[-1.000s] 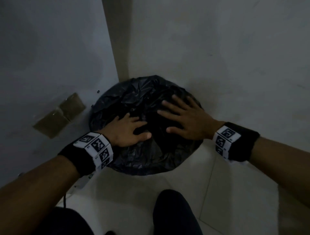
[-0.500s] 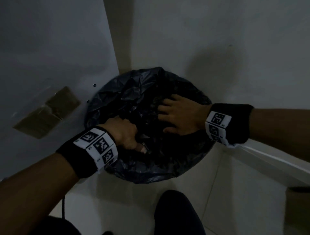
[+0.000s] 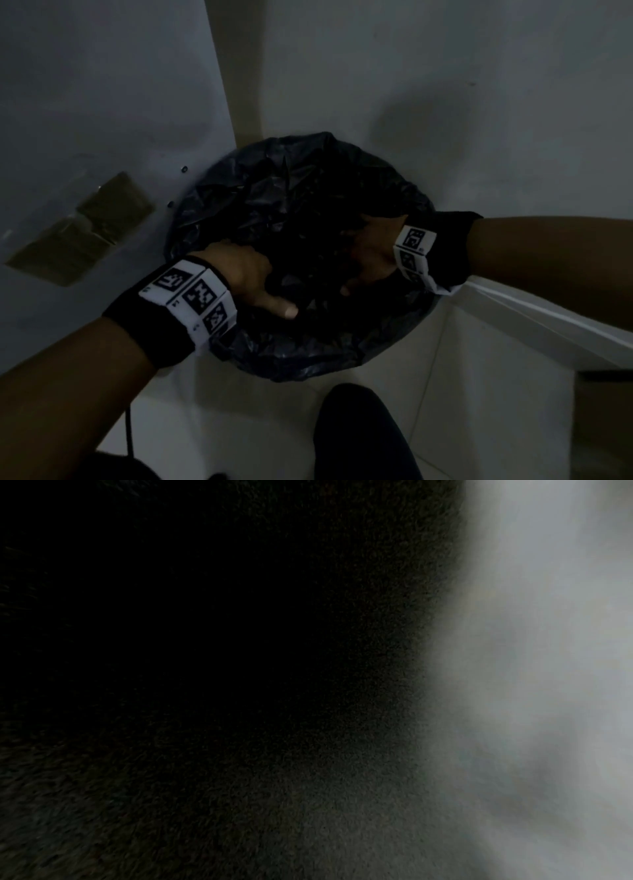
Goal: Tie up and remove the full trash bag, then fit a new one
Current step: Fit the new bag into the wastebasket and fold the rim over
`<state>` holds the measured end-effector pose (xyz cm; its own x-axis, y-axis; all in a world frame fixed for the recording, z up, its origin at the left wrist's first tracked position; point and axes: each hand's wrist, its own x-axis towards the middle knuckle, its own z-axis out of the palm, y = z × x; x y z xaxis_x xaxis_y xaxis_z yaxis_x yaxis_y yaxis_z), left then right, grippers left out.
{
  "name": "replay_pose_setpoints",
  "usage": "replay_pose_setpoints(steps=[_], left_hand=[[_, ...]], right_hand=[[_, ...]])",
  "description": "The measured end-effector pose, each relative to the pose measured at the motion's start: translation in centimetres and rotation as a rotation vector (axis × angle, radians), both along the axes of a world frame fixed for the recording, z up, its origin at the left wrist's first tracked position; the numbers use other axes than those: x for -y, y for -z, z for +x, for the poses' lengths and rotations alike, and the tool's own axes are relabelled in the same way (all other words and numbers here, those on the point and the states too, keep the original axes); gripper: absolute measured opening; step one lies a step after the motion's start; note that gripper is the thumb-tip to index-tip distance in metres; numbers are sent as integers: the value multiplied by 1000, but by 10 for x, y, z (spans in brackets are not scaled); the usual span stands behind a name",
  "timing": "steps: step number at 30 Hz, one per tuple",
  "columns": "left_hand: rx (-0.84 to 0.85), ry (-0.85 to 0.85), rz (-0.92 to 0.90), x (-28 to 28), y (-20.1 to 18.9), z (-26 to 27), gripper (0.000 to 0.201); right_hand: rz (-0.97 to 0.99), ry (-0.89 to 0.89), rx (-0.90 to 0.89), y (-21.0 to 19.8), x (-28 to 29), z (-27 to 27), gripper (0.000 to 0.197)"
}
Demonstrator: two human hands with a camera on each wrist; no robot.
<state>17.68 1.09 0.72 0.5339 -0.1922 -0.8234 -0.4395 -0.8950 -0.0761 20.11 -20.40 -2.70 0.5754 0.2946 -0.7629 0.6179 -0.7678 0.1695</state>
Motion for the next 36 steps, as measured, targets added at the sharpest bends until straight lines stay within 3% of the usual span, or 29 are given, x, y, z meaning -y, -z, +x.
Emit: replay_pose_setpoints(steps=[1, 3, 6, 10, 15, 18, 19, 21, 23, 25, 28, 30, 33, 36], left_hand=[[27, -6, -58, 0, -5, 1, 108], [161, 76, -115, 1, -7, 6, 104], [256, 213, 17, 0, -2, 6, 87], [197, 203, 137, -11, 9, -6, 73], [335, 237, -88, -4, -7, -10, 65], [386, 257, -189, -4, -17, -19, 60], [409, 261, -229, -5, -20, -23, 59], [542, 254, -341, -9, -25, -28, 55], [697, 192, -439, -15, -28, -34, 54], [779, 88, -461, -25, -27, -41, 56], [848, -52, -439, -41, -19, -46, 60], [871, -160, -463, -50, -8, -47, 61], [733, -371, -590, -60, 13, -50, 58], [612, -451, -648, -64, 10, -52, 57]], right_hand=[[40, -69, 2, -4, -1, -1, 90], [66, -122, 26, -20, -7, -8, 74], [119, -7, -17, -33, -9, -25, 69], [43, 180, -63, -23, -2, -56, 80], [183, 156, -30, -35, -17, -62, 67], [172, 213, -110, -27, -26, -75, 80], [172, 227, -99, -27, -25, -80, 82], [265, 224, 23, -40, -20, -91, 69], [348, 227, 245, -57, -12, -101, 63], [323, 292, 398, -63, -1, -110, 82], [307, 468, 412, -49, 12, -123, 75], [361, 502, 410, -38, 18, -127, 88], [376, 517, 453, -27, 20, -125, 119], [341, 528, 437, -37, 19, -126, 117]])
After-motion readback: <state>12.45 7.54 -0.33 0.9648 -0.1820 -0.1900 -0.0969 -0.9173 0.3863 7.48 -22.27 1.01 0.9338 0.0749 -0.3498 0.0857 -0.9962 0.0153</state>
